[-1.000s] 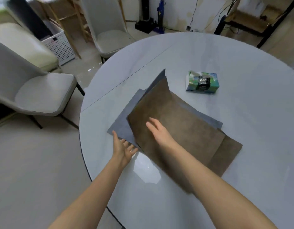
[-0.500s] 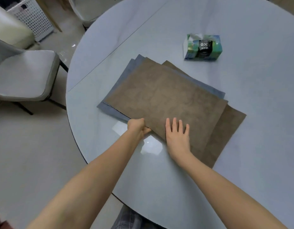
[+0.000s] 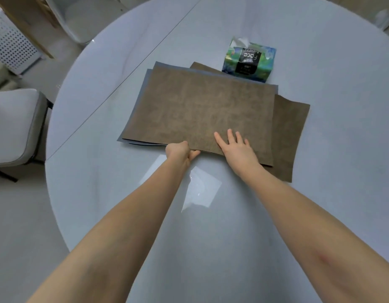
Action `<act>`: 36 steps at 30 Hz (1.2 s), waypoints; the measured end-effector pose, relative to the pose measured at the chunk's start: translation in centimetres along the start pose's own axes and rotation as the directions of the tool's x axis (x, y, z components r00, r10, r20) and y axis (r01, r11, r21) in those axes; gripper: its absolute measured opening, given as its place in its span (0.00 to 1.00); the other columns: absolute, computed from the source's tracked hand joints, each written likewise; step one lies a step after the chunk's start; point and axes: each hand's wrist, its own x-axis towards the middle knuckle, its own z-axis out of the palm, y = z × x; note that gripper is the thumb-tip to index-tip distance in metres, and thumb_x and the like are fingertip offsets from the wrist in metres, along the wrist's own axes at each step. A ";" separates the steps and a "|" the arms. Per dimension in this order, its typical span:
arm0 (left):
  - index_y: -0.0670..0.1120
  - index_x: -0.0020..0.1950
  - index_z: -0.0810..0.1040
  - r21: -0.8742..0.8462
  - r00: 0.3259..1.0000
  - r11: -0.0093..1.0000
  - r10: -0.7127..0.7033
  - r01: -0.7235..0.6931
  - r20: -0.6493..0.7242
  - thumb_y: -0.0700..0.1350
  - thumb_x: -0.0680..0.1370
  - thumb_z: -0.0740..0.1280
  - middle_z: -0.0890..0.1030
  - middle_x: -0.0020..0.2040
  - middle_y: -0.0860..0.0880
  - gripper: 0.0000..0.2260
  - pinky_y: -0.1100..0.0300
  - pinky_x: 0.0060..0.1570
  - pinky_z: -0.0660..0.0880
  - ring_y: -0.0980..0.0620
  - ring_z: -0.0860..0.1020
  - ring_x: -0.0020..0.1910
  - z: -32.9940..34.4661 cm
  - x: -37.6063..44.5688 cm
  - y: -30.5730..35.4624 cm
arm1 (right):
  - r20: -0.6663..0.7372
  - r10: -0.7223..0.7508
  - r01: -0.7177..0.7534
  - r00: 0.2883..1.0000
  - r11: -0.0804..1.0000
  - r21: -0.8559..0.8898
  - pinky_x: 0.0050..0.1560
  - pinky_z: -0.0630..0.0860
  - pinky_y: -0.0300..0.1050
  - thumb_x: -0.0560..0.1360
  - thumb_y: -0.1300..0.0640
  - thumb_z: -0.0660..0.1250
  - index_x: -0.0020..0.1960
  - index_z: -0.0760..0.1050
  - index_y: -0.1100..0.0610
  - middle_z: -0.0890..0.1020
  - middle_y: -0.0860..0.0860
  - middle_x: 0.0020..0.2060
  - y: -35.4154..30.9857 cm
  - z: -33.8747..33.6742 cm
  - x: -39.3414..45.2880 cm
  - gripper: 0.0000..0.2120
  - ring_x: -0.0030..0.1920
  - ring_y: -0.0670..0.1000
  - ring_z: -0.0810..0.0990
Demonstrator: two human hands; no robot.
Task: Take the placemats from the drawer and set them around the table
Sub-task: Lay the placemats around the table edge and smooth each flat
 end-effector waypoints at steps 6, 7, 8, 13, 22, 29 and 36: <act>0.30 0.62 0.69 0.062 0.988 0.993 0.088 -0.097 0.127 0.35 0.81 0.61 0.80 0.49 0.35 0.12 0.49 0.47 0.82 0.46 0.82 0.32 2.4 1.8 3.4 | 0.032 0.012 -0.015 0.999 0.995 0.102 0.75 0.51 0.59 0.74 0.76 0.52 0.78 0.39 0.48 0.44 0.60 0.77 2.2 -2.0 5.0 0.43 0.77 0.63 0.45; 0.30 0.60 0.70 0.069 0.985 0.993 0.085 -0.096 0.151 0.36 0.82 0.60 0.81 0.45 0.36 0.10 0.54 0.41 0.83 0.47 0.82 0.29 2.5 2.0 4.0 | 0.035 0.012 -0.017 0.999 0.992 0.128 0.75 0.50 0.59 0.74 0.76 0.53 0.78 0.40 0.48 0.44 0.60 0.77 2.6 -2.4 5.6 0.42 0.77 0.63 0.46; 0.32 0.55 0.70 0.099 0.982 0.991 0.070 -0.088 0.176 0.37 0.82 0.59 0.81 0.40 0.38 0.08 0.59 0.35 0.82 0.49 0.82 0.26 2.4 2.2 4.4 | 0.037 0.015 -0.021 0.999 0.987 0.158 0.75 0.50 0.58 0.75 0.75 0.54 0.78 0.40 0.48 0.44 0.59 0.77 3.0 -2.6 6.0 0.41 0.77 0.63 0.46; 0.45 0.38 0.75 0.762 0.846 0.397 0.385 -0.513 0.369 0.48 0.82 0.59 0.78 0.22 0.51 0.15 0.64 0.27 0.70 0.57 0.73 0.20 -0.6 0.7 3.1 | 0.053 -0.059 0.036 0.997 0.932 0.360 0.77 0.46 0.54 0.75 0.45 0.67 0.78 0.46 0.49 0.44 0.55 0.78 4.5 -1.6 4.8 0.41 0.78 0.56 0.43; 0.51 0.80 0.45 0.501 0.617 -0.623 0.038 -0.601 0.786 0.59 0.78 0.63 0.45 0.80 0.46 0.38 0.41 0.75 0.43 0.39 0.42 0.78 3.0 5.0 6.1 | 0.061 -0.101 0.079 0.993 0.952 0.296 0.76 0.49 0.52 0.80 0.48 0.59 0.78 0.49 0.51 0.46 0.55 0.78 7.2 -1.8 4.5 0.32 0.78 0.53 0.45; 0.51 0.80 0.46 0.562 0.696 -0.545 -0.057 -0.622 0.716 0.57 0.83 0.53 0.42 0.80 0.47 0.29 0.39 0.75 0.44 0.37 0.41 0.77 3.1 4.6 6.1 | 0.016 -0.147 0.147 0.989 0.989 -0.006 0.75 0.57 0.52 0.81 0.66 0.52 0.78 0.44 0.57 0.49 0.61 0.77 6.6 -1.9 3.6 0.29 0.77 0.59 0.50; 0.49 0.80 0.46 0.610 0.754 -0.610 0.030 -0.506 0.656 0.26 0.78 0.47 0.45 0.80 0.45 0.34 0.35 0.73 0.48 0.33 0.45 0.76 4.2 2.1 4.5 | 0.008 -0.060 0.058 0.998 0.985 0.160 0.71 0.61 0.50 0.74 0.77 0.52 0.77 0.57 0.55 0.57 0.53 0.77 7.2 -3.9 3.4 0.35 0.74 0.57 0.61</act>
